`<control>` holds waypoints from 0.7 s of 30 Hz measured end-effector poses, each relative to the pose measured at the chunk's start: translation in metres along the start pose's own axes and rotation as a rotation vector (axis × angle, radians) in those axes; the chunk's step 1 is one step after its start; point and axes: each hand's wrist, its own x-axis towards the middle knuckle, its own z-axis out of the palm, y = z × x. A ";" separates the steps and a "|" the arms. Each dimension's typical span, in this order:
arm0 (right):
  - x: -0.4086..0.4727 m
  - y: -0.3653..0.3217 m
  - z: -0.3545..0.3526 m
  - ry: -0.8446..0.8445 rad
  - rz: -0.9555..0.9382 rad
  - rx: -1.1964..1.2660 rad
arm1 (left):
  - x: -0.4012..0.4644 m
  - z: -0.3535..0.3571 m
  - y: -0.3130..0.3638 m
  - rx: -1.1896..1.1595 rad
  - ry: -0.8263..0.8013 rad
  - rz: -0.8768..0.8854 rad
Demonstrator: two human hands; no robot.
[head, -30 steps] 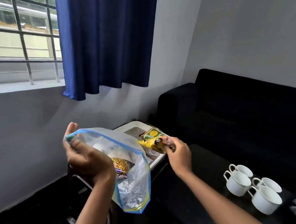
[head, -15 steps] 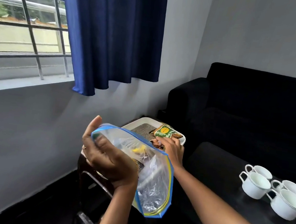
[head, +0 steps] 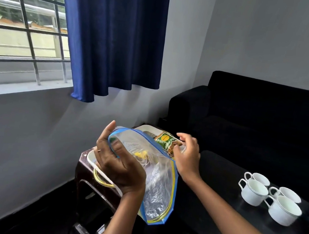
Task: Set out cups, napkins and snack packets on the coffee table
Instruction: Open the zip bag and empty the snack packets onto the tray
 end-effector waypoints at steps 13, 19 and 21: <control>-0.096 -0.060 -0.027 -0.248 0.018 0.460 | -0.010 -0.008 0.015 -0.085 -0.471 -0.114; -0.077 -0.036 0.007 -0.646 0.141 0.141 | -0.008 -0.008 0.017 -0.147 -0.430 -0.251; -0.074 -0.037 0.019 -0.706 0.128 0.065 | -0.001 -0.007 0.017 -0.113 -0.191 -0.402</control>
